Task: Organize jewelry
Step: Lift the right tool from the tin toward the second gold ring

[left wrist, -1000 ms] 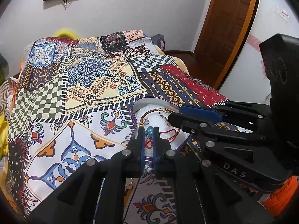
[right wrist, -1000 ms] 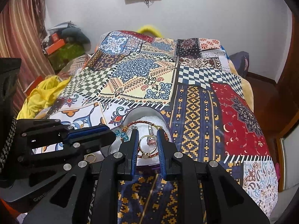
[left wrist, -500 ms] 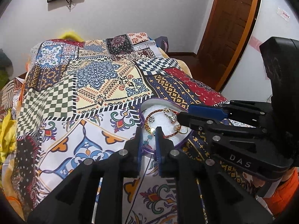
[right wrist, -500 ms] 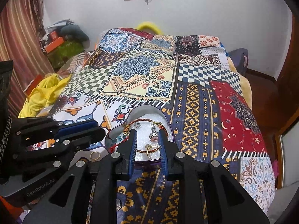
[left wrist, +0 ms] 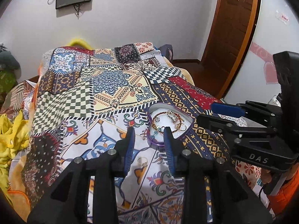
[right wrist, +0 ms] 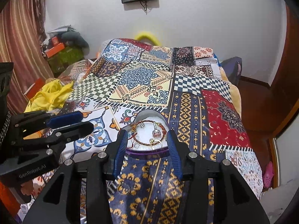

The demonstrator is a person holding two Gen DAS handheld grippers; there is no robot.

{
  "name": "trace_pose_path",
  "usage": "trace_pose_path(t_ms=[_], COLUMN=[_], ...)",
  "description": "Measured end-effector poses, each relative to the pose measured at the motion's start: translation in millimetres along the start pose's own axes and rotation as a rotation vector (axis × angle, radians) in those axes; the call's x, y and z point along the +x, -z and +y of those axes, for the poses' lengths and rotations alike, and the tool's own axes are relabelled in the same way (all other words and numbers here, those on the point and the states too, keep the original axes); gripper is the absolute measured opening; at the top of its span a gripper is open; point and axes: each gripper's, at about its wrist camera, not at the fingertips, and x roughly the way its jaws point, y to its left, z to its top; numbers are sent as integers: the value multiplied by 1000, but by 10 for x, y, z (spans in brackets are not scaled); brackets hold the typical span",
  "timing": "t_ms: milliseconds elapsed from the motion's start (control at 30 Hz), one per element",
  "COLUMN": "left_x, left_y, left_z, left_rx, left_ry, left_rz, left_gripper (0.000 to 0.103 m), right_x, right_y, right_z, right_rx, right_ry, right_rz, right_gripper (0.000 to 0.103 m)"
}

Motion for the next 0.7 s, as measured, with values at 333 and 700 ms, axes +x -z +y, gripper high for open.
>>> trace_pose_path(t_ms=[333, 700], left_x=[-210, -110], left_y=[163, 549], left_z=[46, 253], left_rx=[-1, -38], left_ry=[-26, -52], left_rz=[1, 101], left_gripper=[37, 37], right_x=[-115, 164], right_y=[199, 594], right_z=[104, 205], right_rx=[2, -18], right_ry=[-1, -9], right_rz=[13, 140], right_gripper=[40, 40])
